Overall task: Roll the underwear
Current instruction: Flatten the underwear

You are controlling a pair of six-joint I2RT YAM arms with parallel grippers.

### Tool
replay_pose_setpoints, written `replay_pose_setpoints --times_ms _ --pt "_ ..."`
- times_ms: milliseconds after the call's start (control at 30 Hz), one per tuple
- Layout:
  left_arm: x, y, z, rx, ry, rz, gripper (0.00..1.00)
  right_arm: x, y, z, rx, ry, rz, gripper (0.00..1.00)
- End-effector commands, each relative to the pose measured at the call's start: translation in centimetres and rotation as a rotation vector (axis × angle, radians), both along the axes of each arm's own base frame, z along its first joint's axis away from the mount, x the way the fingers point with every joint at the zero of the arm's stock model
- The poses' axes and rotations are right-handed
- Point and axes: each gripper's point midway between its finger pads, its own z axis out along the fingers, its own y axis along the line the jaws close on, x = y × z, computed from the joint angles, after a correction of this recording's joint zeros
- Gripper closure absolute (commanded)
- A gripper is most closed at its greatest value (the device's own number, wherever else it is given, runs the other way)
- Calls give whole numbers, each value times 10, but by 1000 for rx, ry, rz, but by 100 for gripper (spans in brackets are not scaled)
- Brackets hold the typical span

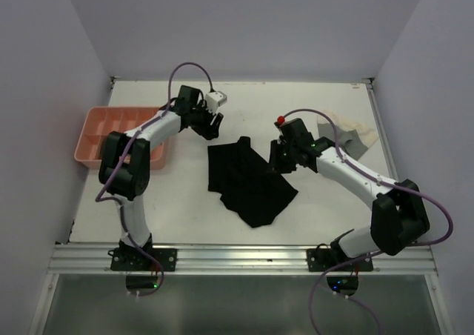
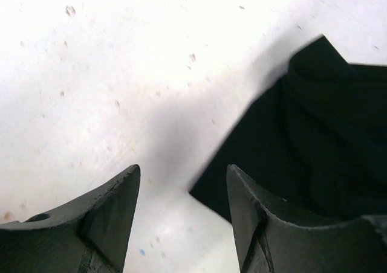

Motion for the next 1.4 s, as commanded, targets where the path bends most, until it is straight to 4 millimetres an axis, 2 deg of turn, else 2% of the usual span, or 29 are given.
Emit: replay_pose_setpoints --times_ms 0,100,133,267,333,367,400,500,533,600,700,833,967,1033,1100,1200,1367 --pt "22 -3 -21 6 28 2 38 20 4 3 -7 -26 -42 79" --pt "22 -7 -34 -1 54 -21 38 30 7 6 -8 -41 -54 79" --pt "17 -5 -43 12 84 -25 39 32 8 6 -8 -45 -54 79" --pt "0 1 -58 40 141 -50 45 46 8 17 0 -72 -67 76" --pt "-11 3 -63 49 165 -64 55 48 7 21 6 -78 -68 76" --pt "-14 3 -64 48 171 -72 64 52 5 24 9 -85 -75 76" --pt "-18 1 -62 33 181 -89 82 53 4 26 11 -88 -80 76" --pt "-33 -5 -48 -4 210 -146 99 57 0 33 29 -96 -94 76" --pt "-34 -7 -37 -16 186 -166 100 57 -1 37 35 -103 -96 76" --pt "-35 -9 -22 -29 156 -173 100 57 -2 39 43 -104 -97 76" --pt "-38 -6 -21 -20 159 -166 95 54 -2 37 46 -97 -92 76" --pt "-41 -3 -31 -7 178 -162 100 49 -5 34 41 -92 -93 77" --pt "-44 -6 -19 -34 151 -177 100 49 -9 35 35 -97 -97 77" --pt "-41 -7 -15 -38 142 -174 81 48 -9 35 36 -96 -94 76" --pt "-42 -5 -23 -19 170 -170 61 48 -9 35 39 -94 -91 76" --pt "-34 -2 -30 -2 162 -164 53 46 -9 35 42 -91 -88 75" --pt "-33 -4 -36 -36 189 -181 51 44 -12 35 36 -95 -92 75"
